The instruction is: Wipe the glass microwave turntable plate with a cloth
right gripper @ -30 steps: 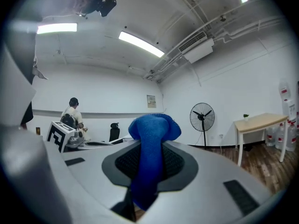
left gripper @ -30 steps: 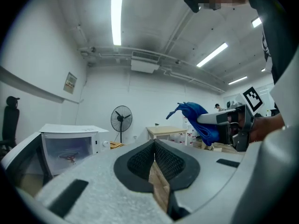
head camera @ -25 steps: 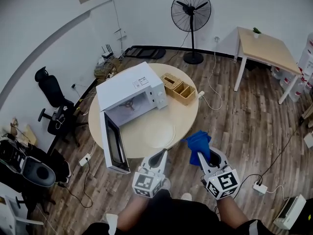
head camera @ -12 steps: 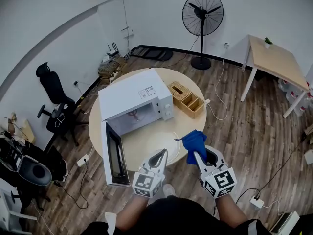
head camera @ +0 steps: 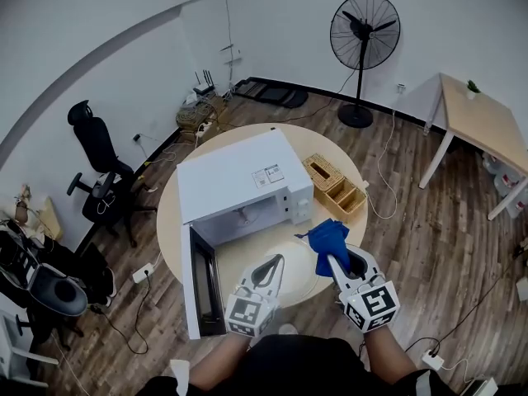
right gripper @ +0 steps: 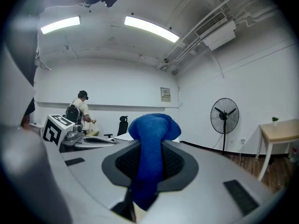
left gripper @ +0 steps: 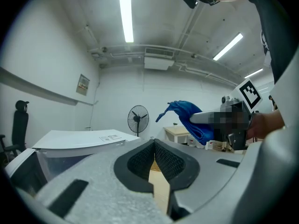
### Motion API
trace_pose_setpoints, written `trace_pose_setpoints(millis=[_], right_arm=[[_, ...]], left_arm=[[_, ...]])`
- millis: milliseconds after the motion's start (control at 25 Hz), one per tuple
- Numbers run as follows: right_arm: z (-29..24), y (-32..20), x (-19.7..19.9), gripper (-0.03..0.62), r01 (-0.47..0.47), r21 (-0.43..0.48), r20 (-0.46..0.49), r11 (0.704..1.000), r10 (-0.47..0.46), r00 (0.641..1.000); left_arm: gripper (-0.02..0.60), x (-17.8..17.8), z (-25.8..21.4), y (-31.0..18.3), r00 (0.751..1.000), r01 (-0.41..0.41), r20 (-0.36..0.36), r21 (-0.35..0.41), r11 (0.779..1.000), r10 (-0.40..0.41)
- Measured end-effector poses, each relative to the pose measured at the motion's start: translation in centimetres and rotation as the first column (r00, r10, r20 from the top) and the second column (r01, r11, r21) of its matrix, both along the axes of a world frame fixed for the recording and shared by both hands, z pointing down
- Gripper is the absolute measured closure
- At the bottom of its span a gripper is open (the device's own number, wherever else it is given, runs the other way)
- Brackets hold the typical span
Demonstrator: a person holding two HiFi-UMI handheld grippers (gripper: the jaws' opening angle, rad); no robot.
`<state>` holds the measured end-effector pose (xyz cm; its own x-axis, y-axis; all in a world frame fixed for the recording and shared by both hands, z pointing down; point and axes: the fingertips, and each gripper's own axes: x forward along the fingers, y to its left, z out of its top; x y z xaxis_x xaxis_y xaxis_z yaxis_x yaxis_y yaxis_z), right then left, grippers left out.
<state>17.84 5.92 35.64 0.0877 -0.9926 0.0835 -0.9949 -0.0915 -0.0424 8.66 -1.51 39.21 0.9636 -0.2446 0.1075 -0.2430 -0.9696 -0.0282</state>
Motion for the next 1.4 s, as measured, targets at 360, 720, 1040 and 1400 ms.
trace_pose_setpoints(millis=[360,720,1040,1400], right_arm=[[0.2,-6.9,1.1,0.517,0.106,-0.022,0.007,0.994,-0.106,0.994],[0.2,-13.5,2.4,0.517,0.285,-0.04,-0.026,0.958,-0.286,0.958],[2.3,-16.5,2.5,0.517,0.377,-0.07,0.024,0.923,-0.377,0.926],[5.4,-17.8,-0.9,0.522,0.496,-0.084,0.044,0.864,-0.494,0.868]], left_arm=[[0.575,-1.2,0.4,-6.1,0.988,0.149,-0.029,0.003,0.989,-0.149],[0.575,-1.1,1.0,-9.7,0.941,0.339,-0.008,-0.008,0.941,-0.339],[0.575,-3.1,2.4,-11.0,0.883,0.469,0.018,-0.027,0.883,-0.469],[0.575,-6.4,6.2,-10.8,0.845,0.534,0.089,-0.09,0.84,-0.528]])
